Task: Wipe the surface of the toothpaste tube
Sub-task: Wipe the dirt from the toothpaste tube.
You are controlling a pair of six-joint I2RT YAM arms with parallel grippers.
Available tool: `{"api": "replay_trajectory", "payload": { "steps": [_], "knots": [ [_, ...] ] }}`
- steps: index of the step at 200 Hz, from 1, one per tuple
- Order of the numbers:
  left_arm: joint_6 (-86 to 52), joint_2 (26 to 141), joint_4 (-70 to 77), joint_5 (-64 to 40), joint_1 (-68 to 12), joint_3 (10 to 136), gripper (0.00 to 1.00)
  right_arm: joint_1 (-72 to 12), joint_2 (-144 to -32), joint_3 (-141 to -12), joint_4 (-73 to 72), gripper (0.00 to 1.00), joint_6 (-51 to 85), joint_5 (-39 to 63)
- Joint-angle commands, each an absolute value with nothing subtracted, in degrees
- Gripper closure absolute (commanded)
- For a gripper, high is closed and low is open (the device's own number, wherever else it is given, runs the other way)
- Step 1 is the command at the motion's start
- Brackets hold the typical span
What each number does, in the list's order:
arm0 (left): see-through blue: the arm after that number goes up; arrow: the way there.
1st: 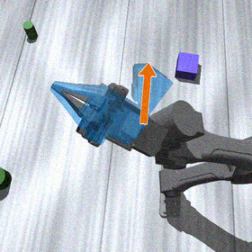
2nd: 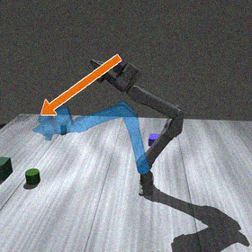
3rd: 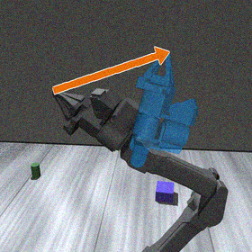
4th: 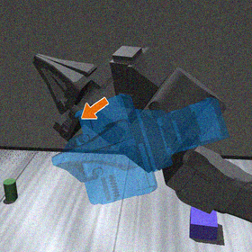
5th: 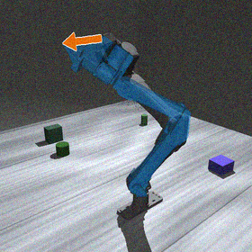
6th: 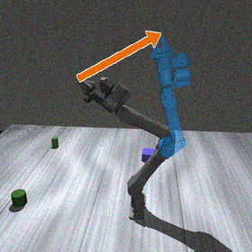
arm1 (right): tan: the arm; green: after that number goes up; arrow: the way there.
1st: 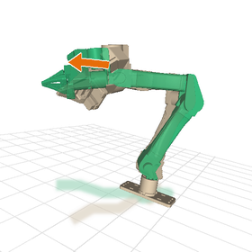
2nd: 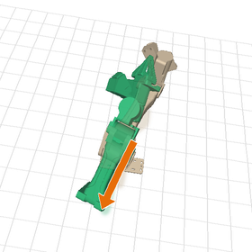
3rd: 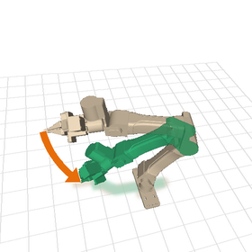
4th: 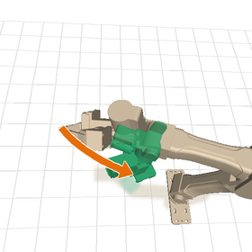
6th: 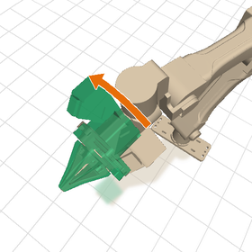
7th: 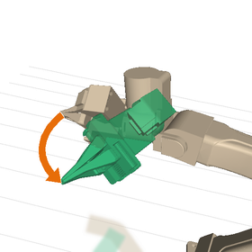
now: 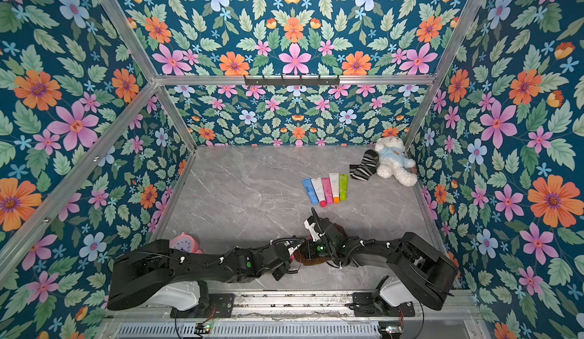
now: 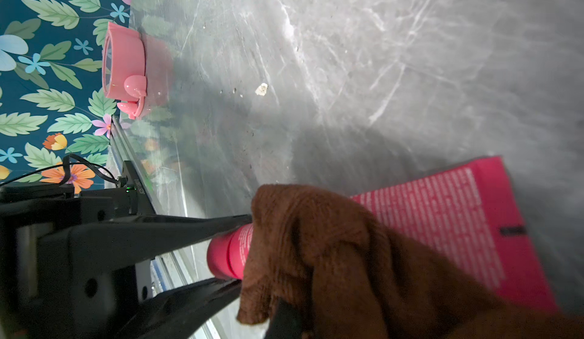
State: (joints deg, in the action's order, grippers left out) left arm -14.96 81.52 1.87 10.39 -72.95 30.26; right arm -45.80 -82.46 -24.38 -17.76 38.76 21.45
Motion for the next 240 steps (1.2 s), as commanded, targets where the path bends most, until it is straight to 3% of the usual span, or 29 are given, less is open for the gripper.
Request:
{"api": "replay_trajectory", "payload": {
  "steps": [1, 49, 79, 124, 165, 220, 240],
  "knots": [
    [-15.0, 80.9, 5.6, 9.9, -73.0, 30.4, 1.0, -42.3, -83.7, -23.9, -12.2, 1.0, 38.1, 18.8],
    [-14.8, 80.7, 5.8, 9.7, -73.0, 30.3, 1.0, -38.3, -80.8, -24.2, -2.0, 1.0, 34.8, 9.8],
    [-14.7, 80.9, 5.9, 9.5, -73.0, 30.3, 1.0, -39.3, -79.7, -24.1, -6.2, 1.0, 35.2, 15.1],
    [-14.7, 81.2, 5.9, 9.4, -73.0, 30.5, 1.0, -48.9, -79.4, -26.6, -12.9, 1.0, 39.5, 19.7],
    [-14.6, 80.9, 5.9, 9.3, -73.0, 30.3, 1.0, -49.7, -84.0, -26.8, -18.6, 1.0, 41.5, 21.9],
    [-14.7, 80.5, 5.9, 9.6, -73.0, 30.1, 1.0, -35.7, -85.5, -22.0, -14.7, 1.0, 39.6, 19.1],
    [-14.6, 80.6, 5.9, 9.5, -73.0, 30.1, 1.0, -34.5, -83.3, -22.4, -9.3, 1.0, 38.0, 14.8]
  ]
}}
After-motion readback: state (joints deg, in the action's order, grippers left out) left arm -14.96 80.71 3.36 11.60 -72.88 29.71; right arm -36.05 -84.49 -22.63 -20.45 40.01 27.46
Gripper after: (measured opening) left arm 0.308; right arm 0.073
